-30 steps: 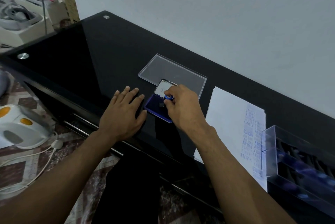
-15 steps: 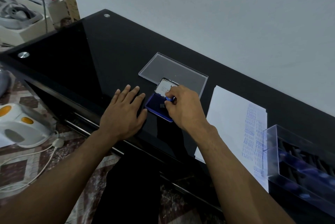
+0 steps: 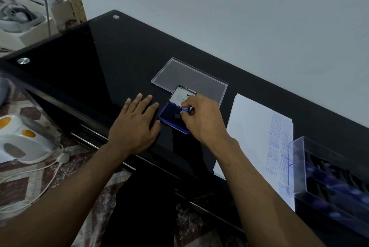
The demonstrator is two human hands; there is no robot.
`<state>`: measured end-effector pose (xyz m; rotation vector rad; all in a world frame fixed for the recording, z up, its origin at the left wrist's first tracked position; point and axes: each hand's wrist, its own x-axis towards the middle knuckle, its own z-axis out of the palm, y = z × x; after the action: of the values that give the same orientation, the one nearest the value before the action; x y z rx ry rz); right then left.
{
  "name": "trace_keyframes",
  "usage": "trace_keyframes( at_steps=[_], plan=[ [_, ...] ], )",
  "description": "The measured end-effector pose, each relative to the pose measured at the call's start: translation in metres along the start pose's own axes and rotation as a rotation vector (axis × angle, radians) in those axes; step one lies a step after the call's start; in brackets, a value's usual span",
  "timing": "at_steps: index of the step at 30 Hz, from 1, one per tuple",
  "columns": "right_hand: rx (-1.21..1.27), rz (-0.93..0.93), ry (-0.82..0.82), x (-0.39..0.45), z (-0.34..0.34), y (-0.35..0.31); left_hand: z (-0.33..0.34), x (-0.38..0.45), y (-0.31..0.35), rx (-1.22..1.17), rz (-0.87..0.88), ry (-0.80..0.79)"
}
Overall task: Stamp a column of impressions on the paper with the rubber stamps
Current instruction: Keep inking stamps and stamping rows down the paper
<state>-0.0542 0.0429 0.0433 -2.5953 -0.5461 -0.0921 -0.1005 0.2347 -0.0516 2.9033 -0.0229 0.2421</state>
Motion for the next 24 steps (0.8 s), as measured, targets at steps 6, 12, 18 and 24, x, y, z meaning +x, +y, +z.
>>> trace_keyframes(
  at_steps=[6,12,18,24],
  plan=[
    [0.029,0.018,0.015,0.0023,0.0006,-0.0011,-0.0012,-0.0002,0.0010,0.001,-0.002,-0.001],
    [0.060,0.049,0.010,0.0019,0.0004,0.0007,-0.0007,-0.0004,0.0018,0.003,-0.005,0.009],
    [0.061,0.056,-0.006,0.0013,-0.0014,-0.0017,-0.0003,0.0002,0.0015,0.017,-0.008,0.005],
    [0.076,0.072,-0.020,0.0022,-0.0019,0.0000,0.0002,0.0004,0.0013,0.016,-0.010,0.002]
  ],
)
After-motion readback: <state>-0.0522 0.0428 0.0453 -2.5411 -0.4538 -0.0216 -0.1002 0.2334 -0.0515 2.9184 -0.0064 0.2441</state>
